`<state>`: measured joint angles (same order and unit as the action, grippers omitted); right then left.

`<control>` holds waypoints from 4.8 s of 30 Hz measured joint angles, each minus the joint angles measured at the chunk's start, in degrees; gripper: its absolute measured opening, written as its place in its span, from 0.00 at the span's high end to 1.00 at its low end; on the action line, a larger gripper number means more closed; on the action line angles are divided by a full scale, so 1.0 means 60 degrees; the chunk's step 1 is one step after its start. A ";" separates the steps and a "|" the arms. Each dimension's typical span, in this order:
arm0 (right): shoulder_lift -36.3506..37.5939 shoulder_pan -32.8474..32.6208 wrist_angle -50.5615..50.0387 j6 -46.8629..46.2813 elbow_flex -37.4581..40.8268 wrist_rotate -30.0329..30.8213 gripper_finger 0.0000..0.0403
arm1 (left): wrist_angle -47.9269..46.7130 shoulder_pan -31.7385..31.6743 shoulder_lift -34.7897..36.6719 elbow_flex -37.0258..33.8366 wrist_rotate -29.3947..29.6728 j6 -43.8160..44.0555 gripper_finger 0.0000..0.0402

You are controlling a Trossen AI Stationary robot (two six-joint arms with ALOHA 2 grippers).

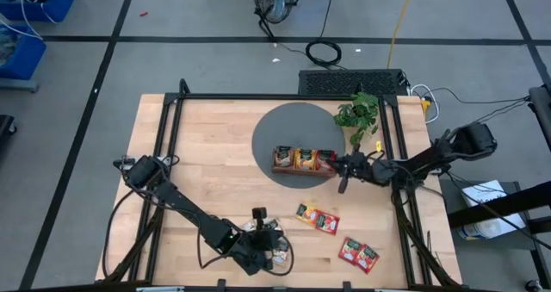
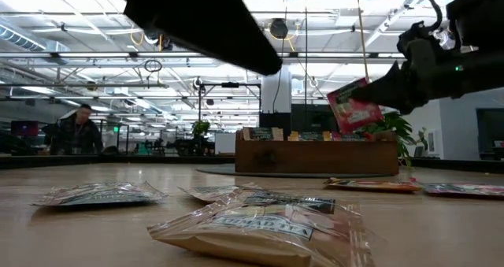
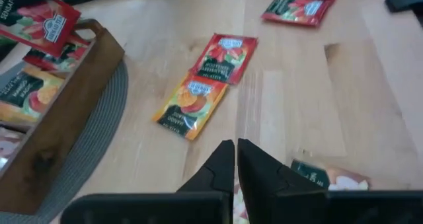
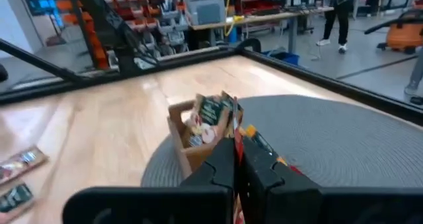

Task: Pick & Place Tea
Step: Put the red tea bag into the right section of the wooden organiser, then put the yellow tea bag into the middle section of the wooden organiser

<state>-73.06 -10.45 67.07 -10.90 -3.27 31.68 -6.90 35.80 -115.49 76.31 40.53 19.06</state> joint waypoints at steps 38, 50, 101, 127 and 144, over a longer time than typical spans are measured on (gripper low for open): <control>-0.1646 0.0308 0.0514 -0.0951 0.0007 0.1013 0.67 | 0.0122 -0.0035 -0.0002 -0.0061 -0.0353 -0.0217 0.99; -0.1642 0.0388 0.0518 0.1093 -0.0781 0.0172 0.76 | 0.0122 -0.0159 -0.0002 -0.0057 -0.0353 -0.0220 0.91; 0.1177 -0.1053 -0.6617 0.1397 -0.2583 0.1599 1.00 | 0.1293 -0.0592 -0.0107 -0.0331 -0.1574 -0.0329 0.90; -0.4027 -0.3747 -0.3047 0.0915 -0.3848 -0.0007 1.00 | 0.1342 -0.1214 -0.0998 -0.0334 -0.1949 0.0883 0.90; -0.5300 -0.2364 -0.5032 -0.0250 -0.5161 -0.1526 1.00 | 0.1724 -0.1197 -0.1135 -0.0334 -0.2025 0.0836 0.90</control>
<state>-104.86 -24.64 36.88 -12.40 -34.23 22.52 3.44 28.62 -122.30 74.30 28.38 24.08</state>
